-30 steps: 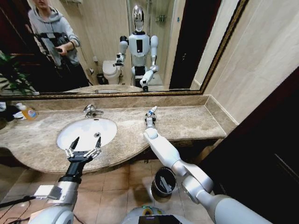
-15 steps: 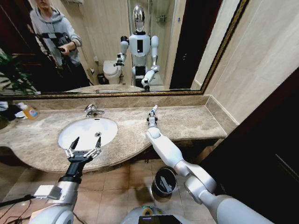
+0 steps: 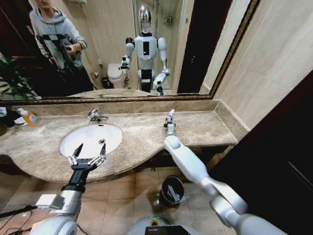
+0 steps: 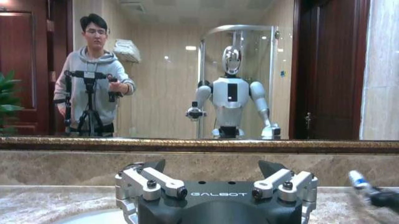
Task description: Pick up the trash from the sink and place it in the trash bin.
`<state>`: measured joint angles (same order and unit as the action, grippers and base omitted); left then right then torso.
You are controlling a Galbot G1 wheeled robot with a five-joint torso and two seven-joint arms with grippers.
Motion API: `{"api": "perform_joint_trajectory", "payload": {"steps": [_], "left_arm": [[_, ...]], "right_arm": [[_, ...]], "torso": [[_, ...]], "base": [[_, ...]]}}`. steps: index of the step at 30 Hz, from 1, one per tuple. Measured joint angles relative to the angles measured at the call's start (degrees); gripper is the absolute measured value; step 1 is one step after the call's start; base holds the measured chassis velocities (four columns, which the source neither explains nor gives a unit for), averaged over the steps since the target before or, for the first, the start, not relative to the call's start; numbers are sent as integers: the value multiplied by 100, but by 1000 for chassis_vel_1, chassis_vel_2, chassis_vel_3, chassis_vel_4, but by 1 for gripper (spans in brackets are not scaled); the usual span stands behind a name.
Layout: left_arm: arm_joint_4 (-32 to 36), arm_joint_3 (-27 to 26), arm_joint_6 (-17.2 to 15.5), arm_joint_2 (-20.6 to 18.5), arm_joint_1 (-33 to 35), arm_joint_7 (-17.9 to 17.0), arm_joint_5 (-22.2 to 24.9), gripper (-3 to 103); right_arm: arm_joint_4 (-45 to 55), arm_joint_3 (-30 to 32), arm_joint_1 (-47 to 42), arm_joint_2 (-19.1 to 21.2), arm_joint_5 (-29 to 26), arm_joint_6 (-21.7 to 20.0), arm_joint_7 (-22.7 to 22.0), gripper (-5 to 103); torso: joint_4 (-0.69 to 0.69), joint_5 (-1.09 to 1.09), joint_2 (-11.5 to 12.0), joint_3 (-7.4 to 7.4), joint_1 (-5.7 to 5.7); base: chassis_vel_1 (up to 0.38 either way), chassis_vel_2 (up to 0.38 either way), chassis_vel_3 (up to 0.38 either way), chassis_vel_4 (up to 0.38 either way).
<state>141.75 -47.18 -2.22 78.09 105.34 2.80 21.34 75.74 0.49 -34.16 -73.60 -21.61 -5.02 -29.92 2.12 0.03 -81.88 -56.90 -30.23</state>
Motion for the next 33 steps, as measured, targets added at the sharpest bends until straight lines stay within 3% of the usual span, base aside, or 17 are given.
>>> {"api": "perform_joint_trajectory", "payload": {"steps": [7,12,14,21,26,30,33], "left_arm": [[0,1,0,0,0,3,0,100],[0,0,0,0,0,0,0,100],[0,0,0,0,1,0,0,100],[0,0,0,0,0,-1,0,100],[0,1,0,0,0,0,0,100],[0,0,0,0,0,0,0,100],[0,0,0,0,0,-1,0,100]], "right_arm": [[1239,903,-1126,806,214,382,748,27],[2158,1484,-2112,1138,275,560,942,27],[2296,1608,-2302,1164,313,612,1015,27],[2651,2749,-3738,1089,910,1674,1618,27],[2892,3133,-4384,1093,929,1996,1958,27],[2921,3446,-4860,1136,756,2559,2772,27],[2952,3718,-5274,1134,662,2759,3117,27]], "torso": [[-1,-3,0,1,0],[-2,-3,-1,1,2],[-2,-3,-1,1,2],[-2,1,-1,0,1],[-3,-1,-2,1,2],[2,-2,-1,1,0],[1,-3,-1,1,0]], "base": [[0,0,0,0],[0,0,0,0],[0,0,0,0],[0,0,0,0],[0,0,0,0],[0,0,0,0],[0,0,0,0]]}}
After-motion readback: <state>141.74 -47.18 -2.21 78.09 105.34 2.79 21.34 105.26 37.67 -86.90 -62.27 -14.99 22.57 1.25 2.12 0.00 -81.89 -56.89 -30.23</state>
